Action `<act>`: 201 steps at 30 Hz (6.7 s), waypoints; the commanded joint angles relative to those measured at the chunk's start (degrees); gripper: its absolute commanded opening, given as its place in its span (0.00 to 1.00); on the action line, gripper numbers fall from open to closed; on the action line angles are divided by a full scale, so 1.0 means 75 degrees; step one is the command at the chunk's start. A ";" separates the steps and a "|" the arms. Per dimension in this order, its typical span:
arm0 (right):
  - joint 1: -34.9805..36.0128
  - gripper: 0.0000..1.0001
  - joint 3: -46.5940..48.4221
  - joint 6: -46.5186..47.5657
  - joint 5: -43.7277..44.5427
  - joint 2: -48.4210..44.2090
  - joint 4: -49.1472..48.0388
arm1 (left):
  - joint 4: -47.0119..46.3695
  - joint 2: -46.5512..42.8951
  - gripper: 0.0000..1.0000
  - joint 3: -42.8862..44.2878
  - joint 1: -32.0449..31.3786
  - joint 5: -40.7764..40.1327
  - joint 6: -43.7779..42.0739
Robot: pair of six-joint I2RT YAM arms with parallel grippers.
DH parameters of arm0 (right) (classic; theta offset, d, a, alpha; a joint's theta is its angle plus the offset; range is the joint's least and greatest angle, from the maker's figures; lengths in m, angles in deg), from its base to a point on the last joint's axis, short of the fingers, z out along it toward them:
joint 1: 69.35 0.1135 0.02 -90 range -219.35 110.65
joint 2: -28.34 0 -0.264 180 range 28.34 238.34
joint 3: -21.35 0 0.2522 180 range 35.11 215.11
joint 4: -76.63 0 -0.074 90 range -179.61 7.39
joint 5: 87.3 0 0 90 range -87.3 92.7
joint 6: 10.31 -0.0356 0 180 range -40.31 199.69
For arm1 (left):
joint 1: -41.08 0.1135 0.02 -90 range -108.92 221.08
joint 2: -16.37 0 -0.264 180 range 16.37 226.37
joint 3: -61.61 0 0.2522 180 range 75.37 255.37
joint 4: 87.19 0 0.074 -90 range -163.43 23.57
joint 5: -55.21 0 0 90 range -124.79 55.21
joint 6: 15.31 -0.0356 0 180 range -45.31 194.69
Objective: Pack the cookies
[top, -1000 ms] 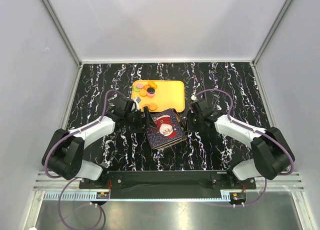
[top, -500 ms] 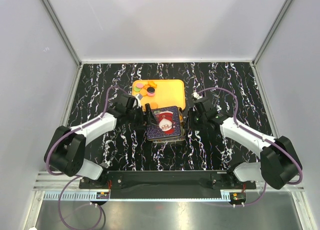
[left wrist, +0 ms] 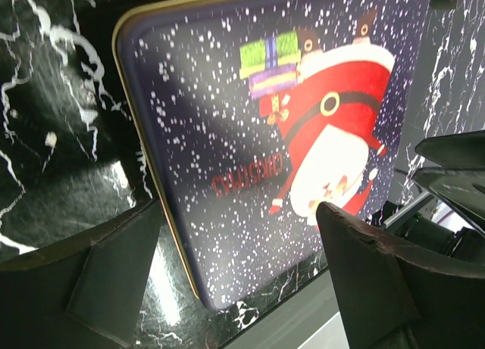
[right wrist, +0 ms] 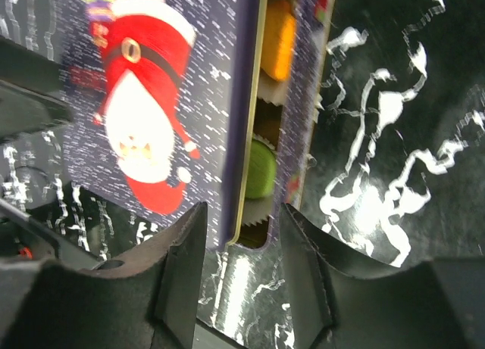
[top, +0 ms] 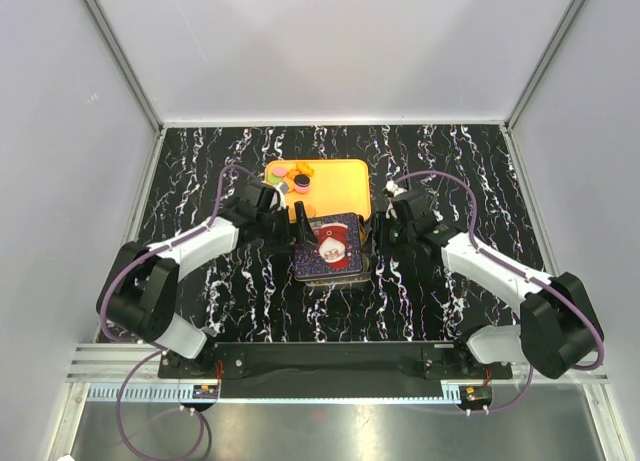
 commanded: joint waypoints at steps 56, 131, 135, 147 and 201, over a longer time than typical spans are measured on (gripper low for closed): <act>-0.0041 0.52 0.1217 0.0140 -0.0623 0.1432 -0.0765 | 0.0378 0.0833 0.88 0.1492 -0.0421 -0.0211 -0.0309; -0.0076 0.58 0.0901 0.0105 0.0396 0.1033 -0.0284 | 0.1773 0.2145 0.89 0.3461 -0.1183 -0.0680 -0.0602; -0.0064 0.62 0.0877 0.0105 0.0338 0.1057 -0.0319 | 0.1761 0.2169 0.89 0.3438 -0.1230 -0.0715 -0.0602; -0.0087 0.70 0.0948 0.0211 0.0607 0.0998 -0.0061 | 0.1703 0.2239 0.89 0.3367 -0.1254 -0.0739 -0.0591; -0.0099 0.61 0.0093 -0.0434 -0.1055 0.1279 -0.1420 | 0.1808 0.2450 0.91 0.3379 -0.1535 -0.0891 -0.0544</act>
